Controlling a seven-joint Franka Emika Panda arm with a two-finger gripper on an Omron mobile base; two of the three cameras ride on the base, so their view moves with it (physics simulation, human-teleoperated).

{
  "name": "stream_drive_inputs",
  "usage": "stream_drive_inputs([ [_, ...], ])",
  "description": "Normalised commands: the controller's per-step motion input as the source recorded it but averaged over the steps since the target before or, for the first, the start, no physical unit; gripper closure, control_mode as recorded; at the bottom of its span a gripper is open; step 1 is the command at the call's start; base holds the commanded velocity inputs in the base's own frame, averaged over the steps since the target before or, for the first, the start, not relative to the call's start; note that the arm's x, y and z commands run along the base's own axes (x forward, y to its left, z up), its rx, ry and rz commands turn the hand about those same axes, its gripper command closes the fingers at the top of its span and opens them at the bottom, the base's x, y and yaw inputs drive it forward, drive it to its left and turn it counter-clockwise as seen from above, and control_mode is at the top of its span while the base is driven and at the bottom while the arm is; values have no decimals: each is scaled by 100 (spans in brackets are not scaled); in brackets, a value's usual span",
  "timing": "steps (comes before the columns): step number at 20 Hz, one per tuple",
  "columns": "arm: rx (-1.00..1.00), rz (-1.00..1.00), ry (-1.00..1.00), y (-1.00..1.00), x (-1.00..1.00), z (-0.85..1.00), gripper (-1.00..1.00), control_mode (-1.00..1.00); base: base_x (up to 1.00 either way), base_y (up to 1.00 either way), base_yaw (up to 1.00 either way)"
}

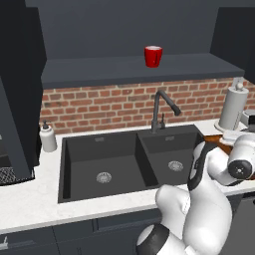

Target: Pick the kettle from the counter and place it on the tray. Then pick the mug from the cabinet and place it on the tray. Then close the cabinet doors.

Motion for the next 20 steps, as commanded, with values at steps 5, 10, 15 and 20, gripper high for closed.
stream_drive_inputs([
  [5,8,5,-1,11,15,0,100,-100,0,0,0],
  [10,11,7,-3,1,24,0,100,-100,0,0,0],
  [15,10,5,0,9,26,0,100,-100,0,0,0],
  [20,6,3,0,11,26,0,100,-100,0,0,0],
])
